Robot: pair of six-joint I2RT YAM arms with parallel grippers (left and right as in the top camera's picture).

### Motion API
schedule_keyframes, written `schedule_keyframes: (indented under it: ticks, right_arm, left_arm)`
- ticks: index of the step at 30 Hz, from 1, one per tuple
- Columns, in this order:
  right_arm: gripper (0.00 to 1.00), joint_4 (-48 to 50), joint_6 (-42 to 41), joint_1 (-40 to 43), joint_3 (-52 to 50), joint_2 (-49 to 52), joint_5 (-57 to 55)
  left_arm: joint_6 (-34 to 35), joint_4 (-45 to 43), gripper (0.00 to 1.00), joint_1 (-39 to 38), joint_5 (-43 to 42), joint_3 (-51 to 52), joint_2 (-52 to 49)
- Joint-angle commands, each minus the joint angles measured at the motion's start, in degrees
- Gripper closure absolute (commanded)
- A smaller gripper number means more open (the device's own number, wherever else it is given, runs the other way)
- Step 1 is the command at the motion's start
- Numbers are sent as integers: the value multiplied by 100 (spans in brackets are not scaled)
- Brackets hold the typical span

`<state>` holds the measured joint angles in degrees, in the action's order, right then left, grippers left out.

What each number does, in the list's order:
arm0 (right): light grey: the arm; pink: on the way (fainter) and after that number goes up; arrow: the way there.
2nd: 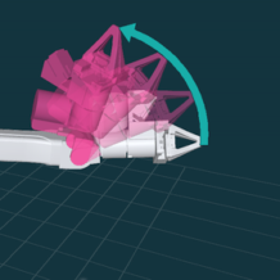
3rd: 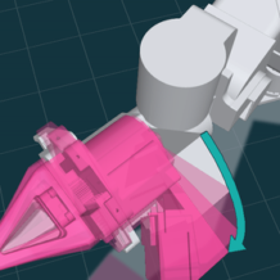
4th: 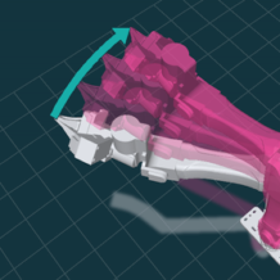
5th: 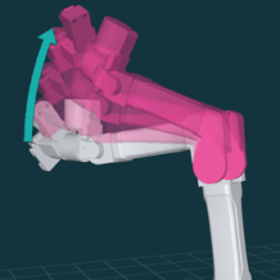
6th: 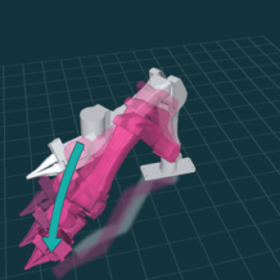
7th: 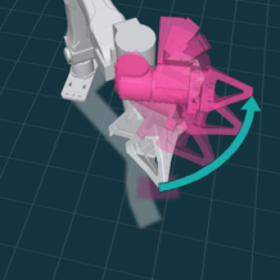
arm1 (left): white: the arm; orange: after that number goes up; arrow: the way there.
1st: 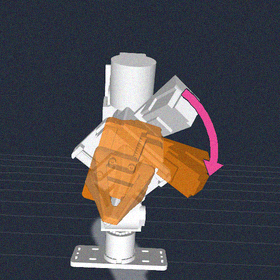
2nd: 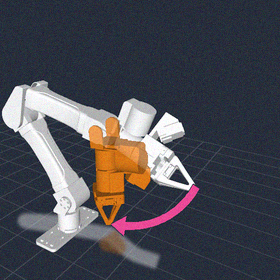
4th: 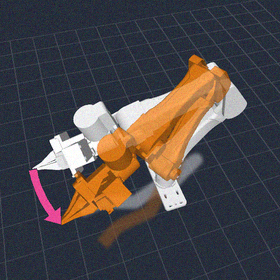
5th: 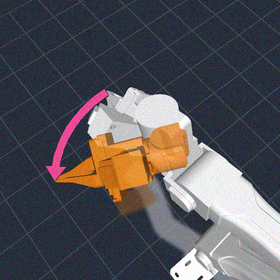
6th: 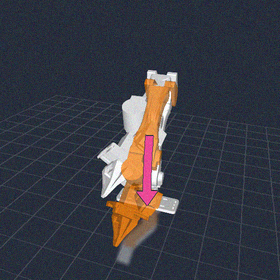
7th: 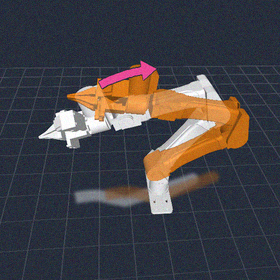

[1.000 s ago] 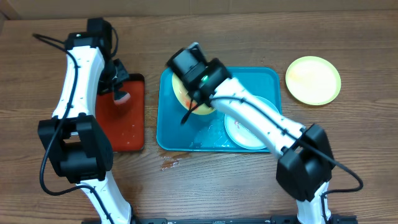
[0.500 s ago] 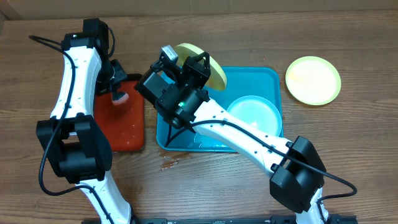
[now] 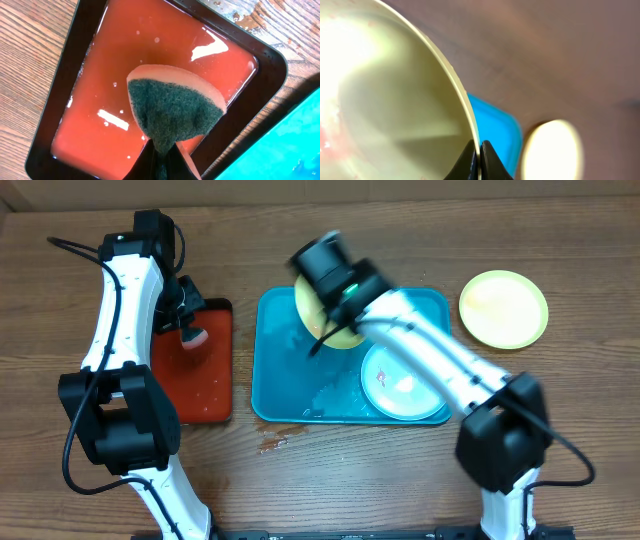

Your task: Clean dirty plates on tray and stack at the side

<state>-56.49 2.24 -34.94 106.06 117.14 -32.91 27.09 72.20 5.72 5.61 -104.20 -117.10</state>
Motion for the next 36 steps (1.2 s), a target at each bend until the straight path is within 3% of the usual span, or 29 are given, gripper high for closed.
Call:
schedule_keyframes:
  ticks: [1, 4, 13, 20, 27, 28, 31, 34, 36]
  right_arm:
    - [96, -153, -595, 1091, 96, -516, 3095]
    - [96, -595, -595, 2402, 90, -472, 4435]
    - [96, -1067, -595, 5031, 72, -22, 4562]
    - [96, -964, -721, 5779, 72, 400, 4406]
    - [96, -868, -715, 5906, 22, 664, 4135]
    - [93, -837, -715, 5886, 7, 667, 4135]
    - [73, -835, -717, 5812, 7, 667, 4135]
    - [37, -905, -704, 5689, 7, 667, 4419]
    - [32, -990, -407, 5552, 7, 667, 4835]
  left_arm:
    - [55, -7, 96, -22, -92, -96, 201]
    - [48, -9, 96, -42, -120, -96, 201]
    - [33, -72, 96, -155, -120, -96, 201]
    - [13, -96, 96, -256, -118, -96, 201]
    - [-9, -92, 96, -282, -118, -96, 201]
    - [-9, -94, 96, -282, -118, -96, 201]
    - [-9, -90, 96, -282, -118, -96, 201]
    - [-9, -90, 96, -282, -118, -96, 201]
    - [-7, -92, 96, -282, -120, -96, 201]
